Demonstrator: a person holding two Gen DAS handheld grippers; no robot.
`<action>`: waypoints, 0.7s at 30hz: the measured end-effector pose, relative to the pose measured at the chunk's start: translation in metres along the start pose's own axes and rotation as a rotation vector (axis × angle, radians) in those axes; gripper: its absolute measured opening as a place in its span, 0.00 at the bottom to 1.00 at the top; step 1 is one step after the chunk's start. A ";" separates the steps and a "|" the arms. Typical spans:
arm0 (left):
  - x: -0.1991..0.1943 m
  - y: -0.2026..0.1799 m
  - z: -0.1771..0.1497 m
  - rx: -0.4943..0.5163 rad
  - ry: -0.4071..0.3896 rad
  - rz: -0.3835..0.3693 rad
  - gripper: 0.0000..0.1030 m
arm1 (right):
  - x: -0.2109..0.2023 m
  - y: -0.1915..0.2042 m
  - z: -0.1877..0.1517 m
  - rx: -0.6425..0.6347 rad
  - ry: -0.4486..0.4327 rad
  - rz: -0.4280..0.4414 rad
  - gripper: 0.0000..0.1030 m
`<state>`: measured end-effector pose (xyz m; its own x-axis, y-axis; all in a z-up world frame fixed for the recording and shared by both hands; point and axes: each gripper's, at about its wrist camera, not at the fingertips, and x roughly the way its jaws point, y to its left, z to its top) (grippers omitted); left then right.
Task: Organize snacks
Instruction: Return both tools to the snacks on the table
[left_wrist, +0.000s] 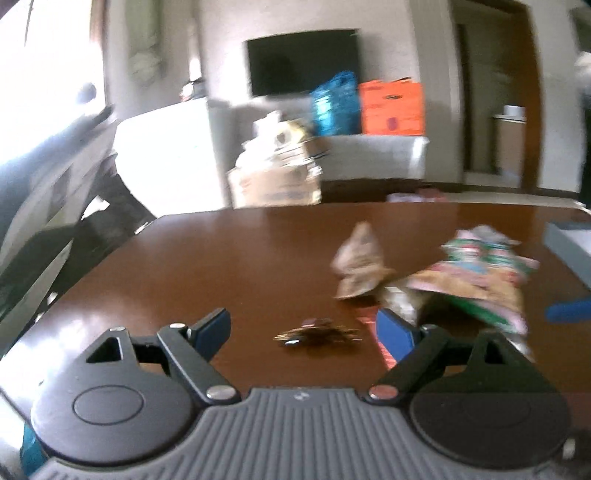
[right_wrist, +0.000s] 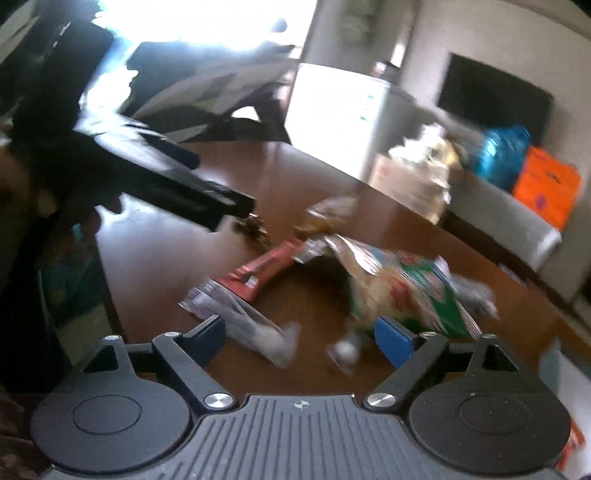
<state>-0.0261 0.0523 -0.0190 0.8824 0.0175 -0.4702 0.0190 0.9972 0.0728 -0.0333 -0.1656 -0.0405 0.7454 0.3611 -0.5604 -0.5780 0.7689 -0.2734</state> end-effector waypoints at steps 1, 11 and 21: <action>0.005 0.005 0.002 -0.024 0.008 0.011 0.84 | 0.004 0.007 0.001 -0.026 0.005 0.013 0.86; 0.043 0.028 -0.003 -0.108 0.080 0.075 0.84 | 0.047 0.001 0.006 0.082 0.098 0.115 0.68; 0.068 0.005 -0.014 -0.098 0.121 0.066 0.84 | 0.025 -0.033 -0.008 0.244 0.130 0.069 0.27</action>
<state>0.0278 0.0592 -0.0628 0.8172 0.0863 -0.5699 -0.0885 0.9958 0.0240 0.0016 -0.1868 -0.0516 0.6488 0.3582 -0.6714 -0.5170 0.8549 -0.0436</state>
